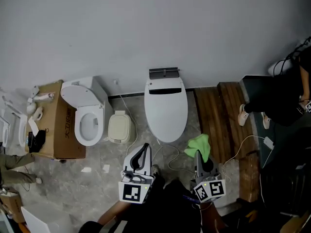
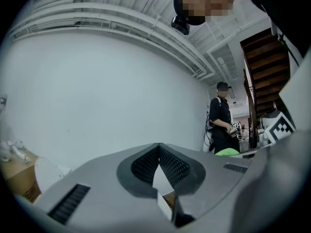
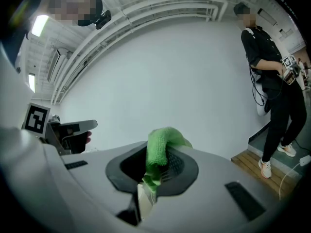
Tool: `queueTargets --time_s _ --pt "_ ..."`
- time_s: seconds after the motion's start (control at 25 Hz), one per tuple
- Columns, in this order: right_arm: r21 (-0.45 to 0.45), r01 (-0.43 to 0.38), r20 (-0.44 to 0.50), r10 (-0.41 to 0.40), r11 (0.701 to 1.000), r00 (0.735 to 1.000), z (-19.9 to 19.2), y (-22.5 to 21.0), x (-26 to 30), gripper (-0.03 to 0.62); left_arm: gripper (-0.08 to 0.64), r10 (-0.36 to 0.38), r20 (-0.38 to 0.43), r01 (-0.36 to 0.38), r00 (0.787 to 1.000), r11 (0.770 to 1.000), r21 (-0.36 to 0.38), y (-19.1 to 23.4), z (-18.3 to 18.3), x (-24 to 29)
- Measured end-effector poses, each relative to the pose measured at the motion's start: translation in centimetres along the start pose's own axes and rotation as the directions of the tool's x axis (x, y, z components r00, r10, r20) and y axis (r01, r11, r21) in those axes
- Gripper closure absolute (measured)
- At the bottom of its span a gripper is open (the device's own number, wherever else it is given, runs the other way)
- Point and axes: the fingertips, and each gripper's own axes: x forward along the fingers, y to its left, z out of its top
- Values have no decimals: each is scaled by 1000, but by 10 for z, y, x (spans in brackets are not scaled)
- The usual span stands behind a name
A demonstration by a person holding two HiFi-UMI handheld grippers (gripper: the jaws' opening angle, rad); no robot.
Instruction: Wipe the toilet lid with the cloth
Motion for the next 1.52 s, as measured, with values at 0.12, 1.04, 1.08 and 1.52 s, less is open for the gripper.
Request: queueTargets --time_s 0.12,1.04,1.08,1.52 --pt "-2 3 -13 -3 1000 1000 3 -6 27 555 552 -5 -5 4 1000 1000 -7 10 0 20" --pt "-46 -144 -218 131 988 967 -40 -150 242 555 552 119 -87 -120 989 993 -6 21 -63 209" --pt "-46 -139 -229 125 989 965 -47 -156 251 555 552 121 -88 -122 989 993 -6 24 -67 215" --pt "-95 -34 -324 1 995 946 -142 -207 357 555 552 73 -115 -77 991 997 -32 88 -123 286"
